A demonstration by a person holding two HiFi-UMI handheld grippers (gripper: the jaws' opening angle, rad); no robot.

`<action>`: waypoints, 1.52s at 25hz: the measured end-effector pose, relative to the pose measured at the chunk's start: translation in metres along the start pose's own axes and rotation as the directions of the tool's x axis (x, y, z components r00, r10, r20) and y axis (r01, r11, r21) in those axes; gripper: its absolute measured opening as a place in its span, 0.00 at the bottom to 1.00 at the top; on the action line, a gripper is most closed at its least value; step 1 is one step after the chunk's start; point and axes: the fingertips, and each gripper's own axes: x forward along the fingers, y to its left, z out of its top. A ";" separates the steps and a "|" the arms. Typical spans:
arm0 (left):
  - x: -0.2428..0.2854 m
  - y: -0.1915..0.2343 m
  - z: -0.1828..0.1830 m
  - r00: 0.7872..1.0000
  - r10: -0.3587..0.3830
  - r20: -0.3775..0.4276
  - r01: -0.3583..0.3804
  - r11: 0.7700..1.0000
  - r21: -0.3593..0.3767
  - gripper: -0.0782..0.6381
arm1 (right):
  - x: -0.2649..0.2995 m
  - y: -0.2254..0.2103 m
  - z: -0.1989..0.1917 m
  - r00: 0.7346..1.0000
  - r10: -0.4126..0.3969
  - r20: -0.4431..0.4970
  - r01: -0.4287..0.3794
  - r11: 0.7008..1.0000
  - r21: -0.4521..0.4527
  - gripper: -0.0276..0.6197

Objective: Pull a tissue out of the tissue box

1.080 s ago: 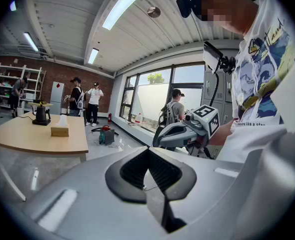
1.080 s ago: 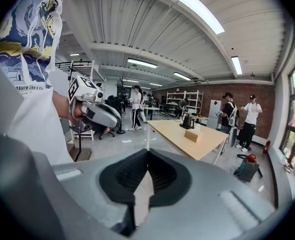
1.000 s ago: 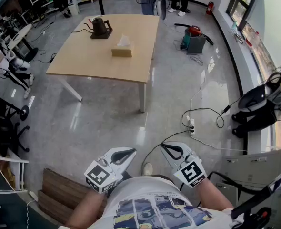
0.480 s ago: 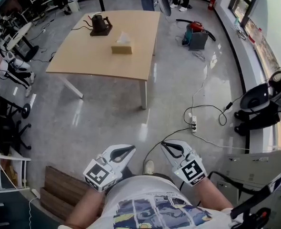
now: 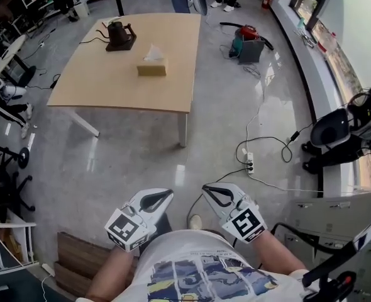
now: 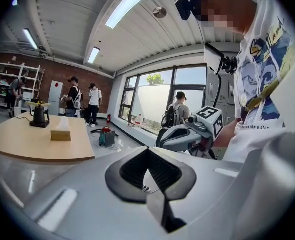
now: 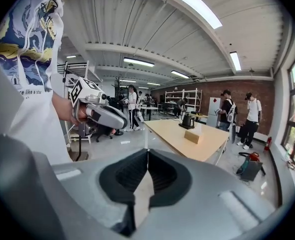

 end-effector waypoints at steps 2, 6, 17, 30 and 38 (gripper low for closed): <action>0.002 0.021 0.010 1.000 -0.028 0.014 0.027 1.000 0.007 0.12 | 0.016 -0.008 0.011 1.000 -0.015 -0.015 0.015 1.000 -0.011 0.05; -0.009 0.070 0.019 0.997 -0.071 0.032 0.071 0.997 -0.002 0.12 | 0.064 -0.014 0.036 0.997 -0.053 -0.060 0.045 0.992 -0.118 0.05; -0.069 0.191 0.015 0.989 -0.151 -0.010 0.151 0.988 0.012 0.12 | 0.196 -0.002 0.097 0.994 -0.076 -0.072 0.071 0.995 -0.069 0.05; -0.051 0.297 0.025 0.997 -0.082 0.004 0.082 0.996 -0.035 0.12 | 0.250 -0.065 0.105 0.993 -0.081 -0.082 0.079 0.996 -0.027 0.05; 0.011 0.344 0.071 0.998 -0.058 0.003 0.058 0.998 0.021 0.12 | 0.274 -0.157 0.122 0.998 -0.060 -0.033 0.060 0.998 -0.022 0.05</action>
